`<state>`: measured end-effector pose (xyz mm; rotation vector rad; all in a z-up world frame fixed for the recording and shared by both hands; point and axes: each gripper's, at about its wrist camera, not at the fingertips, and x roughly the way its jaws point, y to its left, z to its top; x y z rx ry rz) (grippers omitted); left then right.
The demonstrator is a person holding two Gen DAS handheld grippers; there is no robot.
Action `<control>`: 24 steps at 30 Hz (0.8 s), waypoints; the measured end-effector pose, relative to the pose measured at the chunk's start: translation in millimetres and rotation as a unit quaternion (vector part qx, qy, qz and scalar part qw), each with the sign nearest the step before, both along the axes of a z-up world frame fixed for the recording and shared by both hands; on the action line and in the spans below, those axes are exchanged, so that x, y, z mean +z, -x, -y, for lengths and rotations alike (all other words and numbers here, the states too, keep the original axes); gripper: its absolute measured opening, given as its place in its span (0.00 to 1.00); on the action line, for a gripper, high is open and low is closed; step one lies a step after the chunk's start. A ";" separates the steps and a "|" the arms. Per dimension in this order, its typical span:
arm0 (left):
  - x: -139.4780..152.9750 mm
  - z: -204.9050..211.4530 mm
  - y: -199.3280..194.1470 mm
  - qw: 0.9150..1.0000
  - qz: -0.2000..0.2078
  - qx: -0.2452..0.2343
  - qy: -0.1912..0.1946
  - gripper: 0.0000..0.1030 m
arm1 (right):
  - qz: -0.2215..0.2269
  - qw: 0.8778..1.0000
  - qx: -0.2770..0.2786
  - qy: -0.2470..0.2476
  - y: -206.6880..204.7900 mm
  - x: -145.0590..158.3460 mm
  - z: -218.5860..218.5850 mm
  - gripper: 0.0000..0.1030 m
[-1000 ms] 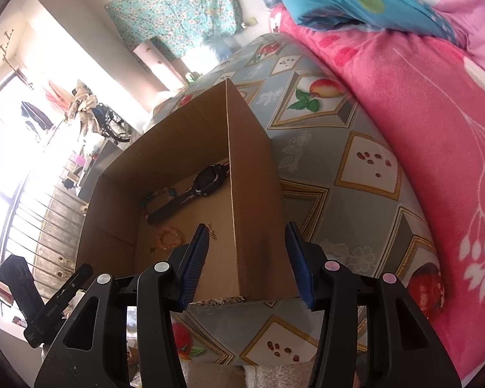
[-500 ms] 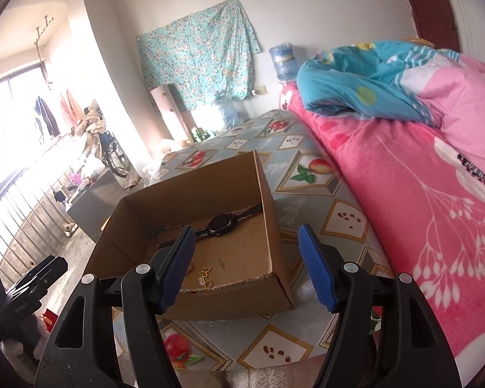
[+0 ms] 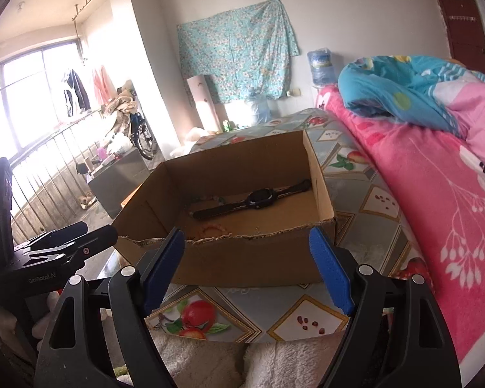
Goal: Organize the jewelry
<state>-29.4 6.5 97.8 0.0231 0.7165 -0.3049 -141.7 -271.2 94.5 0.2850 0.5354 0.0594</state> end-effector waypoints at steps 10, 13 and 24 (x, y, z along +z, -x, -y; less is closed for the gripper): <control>-24.8 3.0 -5.0 0.998 -0.040 0.034 -0.028 0.94 | -0.066 0.998 0.018 0.001 -16.1 -26.2 -19.5 0.74; -27.9 1.6 -8.0 0.997 -0.044 0.050 -0.032 0.94 | -0.085 0.996 0.017 0.000 -21.1 -31.4 -22.9 0.74; -33.5 1.3 -16.4 0.992 -0.075 0.088 -0.044 0.94 | -0.129 0.991 0.022 -0.007 -31.7 -37.3 -31.0 0.74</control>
